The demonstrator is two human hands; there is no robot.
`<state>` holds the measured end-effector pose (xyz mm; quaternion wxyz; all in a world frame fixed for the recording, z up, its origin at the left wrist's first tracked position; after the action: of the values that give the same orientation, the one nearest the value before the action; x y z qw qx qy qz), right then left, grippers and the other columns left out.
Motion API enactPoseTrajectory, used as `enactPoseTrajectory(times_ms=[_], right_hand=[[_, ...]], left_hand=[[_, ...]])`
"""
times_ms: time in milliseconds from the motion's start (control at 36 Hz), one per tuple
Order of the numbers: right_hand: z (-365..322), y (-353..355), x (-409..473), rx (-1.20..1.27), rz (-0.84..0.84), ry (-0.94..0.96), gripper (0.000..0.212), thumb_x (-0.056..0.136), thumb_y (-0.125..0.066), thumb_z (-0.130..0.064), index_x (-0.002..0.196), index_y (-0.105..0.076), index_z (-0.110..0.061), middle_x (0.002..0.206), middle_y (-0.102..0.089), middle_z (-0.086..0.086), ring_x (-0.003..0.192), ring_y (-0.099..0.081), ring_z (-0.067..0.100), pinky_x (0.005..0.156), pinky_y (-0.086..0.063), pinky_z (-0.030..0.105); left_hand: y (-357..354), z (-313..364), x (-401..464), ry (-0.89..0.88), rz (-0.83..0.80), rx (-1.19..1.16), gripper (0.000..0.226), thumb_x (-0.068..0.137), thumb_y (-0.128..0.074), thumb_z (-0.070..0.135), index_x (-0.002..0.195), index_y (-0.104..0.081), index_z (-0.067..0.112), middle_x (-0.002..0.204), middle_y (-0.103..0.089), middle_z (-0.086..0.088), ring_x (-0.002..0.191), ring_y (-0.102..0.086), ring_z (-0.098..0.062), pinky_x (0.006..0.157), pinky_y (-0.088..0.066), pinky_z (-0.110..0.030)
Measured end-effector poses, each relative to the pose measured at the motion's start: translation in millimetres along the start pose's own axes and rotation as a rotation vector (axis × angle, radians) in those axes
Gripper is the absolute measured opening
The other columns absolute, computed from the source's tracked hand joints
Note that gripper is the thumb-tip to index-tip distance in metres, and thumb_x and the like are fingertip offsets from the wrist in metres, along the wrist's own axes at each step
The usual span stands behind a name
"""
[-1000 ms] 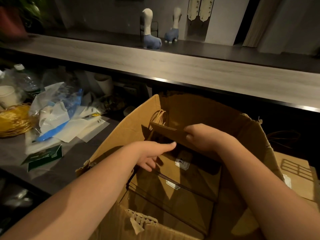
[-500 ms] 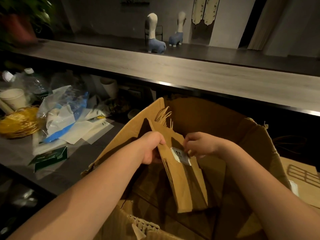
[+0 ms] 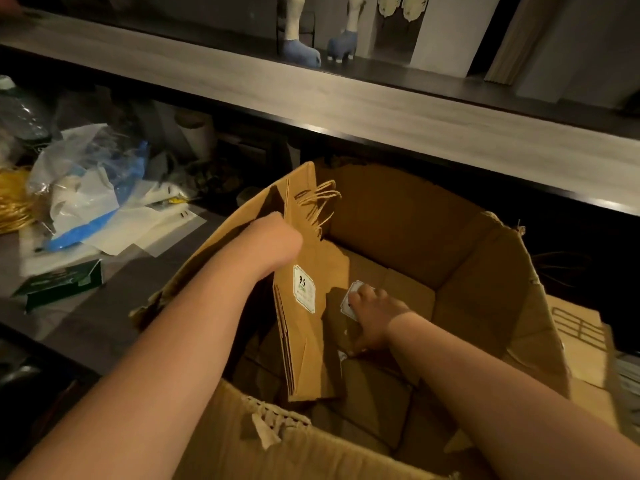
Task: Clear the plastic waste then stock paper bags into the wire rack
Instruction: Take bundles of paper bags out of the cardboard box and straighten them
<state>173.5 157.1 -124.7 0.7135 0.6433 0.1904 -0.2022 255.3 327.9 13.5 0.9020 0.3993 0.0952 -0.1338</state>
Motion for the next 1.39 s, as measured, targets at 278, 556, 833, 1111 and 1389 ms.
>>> enactPoseTrajectory(times_ms=[278, 556, 833, 1111, 1389], right_hand=[[-15, -3, 0, -0.01, 0.023, 0.029, 0.094, 0.076, -0.074, -0.051, 0.15, -0.025, -0.018, 0.147, -0.034, 0.012, 0.13, -0.04, 0.034, 0.097, -0.049, 0.047], [-19, 0, 0, -0.023, 0.005, 0.052, 0.096, 0.077, -0.074, -0.05, 0.151, -0.023, -0.016, 0.144, -0.038, 0.013, 0.125, -0.045, 0.034, 0.096, -0.05, 0.045], [-16, 4, 0, 0.026, 0.023, 0.103, 0.092, 0.074, -0.074, -0.057, 0.146, -0.031, -0.018, 0.135, -0.047, 0.01, 0.117, -0.051, 0.028, 0.093, -0.052, 0.041], [-10, 3, -5, 0.081, 0.025, 0.103, 0.071, 0.078, -0.072, -0.051, 0.133, -0.042, -0.019, 0.128, -0.05, 0.008, 0.11, -0.054, 0.027, 0.088, -0.053, 0.039], [-11, -7, -8, -0.039, 0.096, 0.088, 0.097, 0.08, -0.068, -0.056, 0.152, -0.018, -0.015, 0.148, -0.035, 0.015, 0.13, -0.042, 0.036, 0.097, -0.05, 0.047]], left_hand=[[-20, 14, -13, -0.066, -0.122, -0.015, 0.014, 0.089, -0.052, 0.023, 0.094, -0.065, 0.022, 0.091, -0.067, -0.002, 0.082, -0.064, -0.021, 0.076, -0.055, -0.036], [-51, 10, -32, -0.012, -0.383, 0.066, 0.054, 0.084, -0.065, 0.017, 0.134, -0.045, 0.018, 0.128, -0.056, -0.007, 0.113, -0.053, -0.025, 0.092, -0.047, -0.037], [-22, 12, -31, -0.054, -0.316, -0.043, 0.03, 0.087, -0.057, 0.006, 0.115, -0.058, 0.017, 0.11, -0.063, -0.007, 0.1, -0.06, -0.024, 0.092, -0.05, -0.04], [8, 28, -40, -0.142, -0.165, 0.001, 0.014, 0.09, -0.052, 0.012, 0.085, -0.054, 0.025, 0.091, -0.063, -0.004, 0.082, -0.061, -0.021, 0.07, -0.053, -0.032], [10, 29, -51, -0.145, -0.124, 0.052, 0.01, 0.091, -0.052, 0.013, 0.091, -0.054, 0.022, 0.09, -0.062, -0.003, 0.082, -0.061, -0.021, 0.064, -0.049, -0.029]])
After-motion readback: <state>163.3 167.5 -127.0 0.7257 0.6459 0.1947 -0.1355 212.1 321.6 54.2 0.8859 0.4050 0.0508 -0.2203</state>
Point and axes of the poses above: each hand's wrist, its own x-axis towards the middle knuckle, its own y-axis out of the back of the hand, z = x × y, the point moved 9 cm from there along x, towards the middle knuckle
